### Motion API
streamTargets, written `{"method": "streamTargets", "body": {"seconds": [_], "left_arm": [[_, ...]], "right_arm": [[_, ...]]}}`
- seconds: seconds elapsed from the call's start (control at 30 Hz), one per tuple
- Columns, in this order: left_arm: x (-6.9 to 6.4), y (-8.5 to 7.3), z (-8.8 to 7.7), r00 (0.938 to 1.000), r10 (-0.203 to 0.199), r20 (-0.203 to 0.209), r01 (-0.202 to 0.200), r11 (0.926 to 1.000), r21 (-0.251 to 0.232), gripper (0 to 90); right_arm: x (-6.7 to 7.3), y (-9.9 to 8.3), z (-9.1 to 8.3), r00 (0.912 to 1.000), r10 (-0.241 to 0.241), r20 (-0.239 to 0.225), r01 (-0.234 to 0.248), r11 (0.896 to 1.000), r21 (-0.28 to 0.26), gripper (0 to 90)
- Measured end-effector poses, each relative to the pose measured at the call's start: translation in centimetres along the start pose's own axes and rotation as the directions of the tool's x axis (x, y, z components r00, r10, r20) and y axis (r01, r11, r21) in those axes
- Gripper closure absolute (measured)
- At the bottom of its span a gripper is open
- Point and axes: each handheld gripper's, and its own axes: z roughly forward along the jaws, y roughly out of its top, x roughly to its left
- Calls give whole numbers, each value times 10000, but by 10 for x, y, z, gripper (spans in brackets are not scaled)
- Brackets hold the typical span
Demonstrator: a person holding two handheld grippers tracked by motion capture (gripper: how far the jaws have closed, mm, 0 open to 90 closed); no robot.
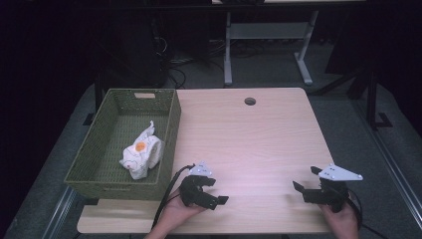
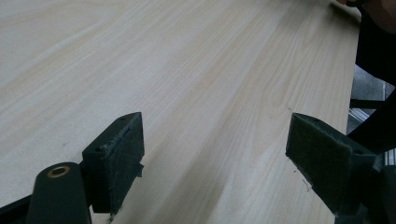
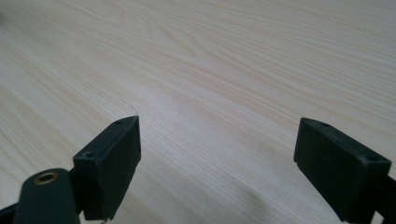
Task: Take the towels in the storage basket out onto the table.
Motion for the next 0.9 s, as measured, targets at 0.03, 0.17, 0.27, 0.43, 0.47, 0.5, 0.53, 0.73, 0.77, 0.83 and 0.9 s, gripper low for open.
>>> {"method": "streamTargets", "body": {"seconds": [0.03, 0.17, 0.27, 0.43, 0.47, 0.5, 0.53, 0.73, 0.77, 0.83, 0.9], "left_arm": [[0, 2, -1, 10000, -46, -25, 46, 10000, -5, 187], [1, 9, -8, 10000, -26, 9, 26, 10000, -4, 187], [0, 17, -13, 9999, 108, 10, -108, 9997, 228, 187], [5, 29, -24, 9998, 148, 142, -154, 9990, 412, 185], [6, 32, -26, 9998, 115, 184, -124, 9987, 502, 182], [8, 35, -28, 9998, 144, 170, -153, 9983, 554, 180], [9, 37, -30, 9997, 147, 177, -157, 9981, 593, 180], [15, 55, -42, 9996, 166, 241, -182, 9976, 673, 180], [15, 58, -44, 9995, 155, 286, -175, 9973, 708, 180], [16, 63, -48, 9993, 223, 310, -245, 9970, 730, 177], [15, 68, -52, 9992, 178, 366, -205, 9969, 761, 177]], "right_arm": [[0, 0, 0, 10000, 0, 0, 0, 10000, 0, 144], [2, -1, -1, 10000, 13, 10, -13, 10000, -13, 144], [3, 0, -1, 10000, 16, 33, -16, 10000, -14, 145], [5, 2, 0, 9999, -47, 95, 47, 10000, -9, 144], [5, 2, 1, 9999, -89, 81, 89, 10000, -1, 144], [5, 2, 1, 9999, -137, 93, 137, 9999, 19, 144], [6, 2, 1, 9999, -132, 106, 131, 9999, 32, 145], [5, 2, 1, 9998, -165, 86, 166, 9999, -28, 144], [5, 2, 1, 9998, -168, 81, 168, 9999, -33, 144], [5, 2, 0, 9999, -154, 76, 155, 9999, -45, 144], [5, 2, 0, 9998, -155, 82, 155, 9999, -29, 144]]}}
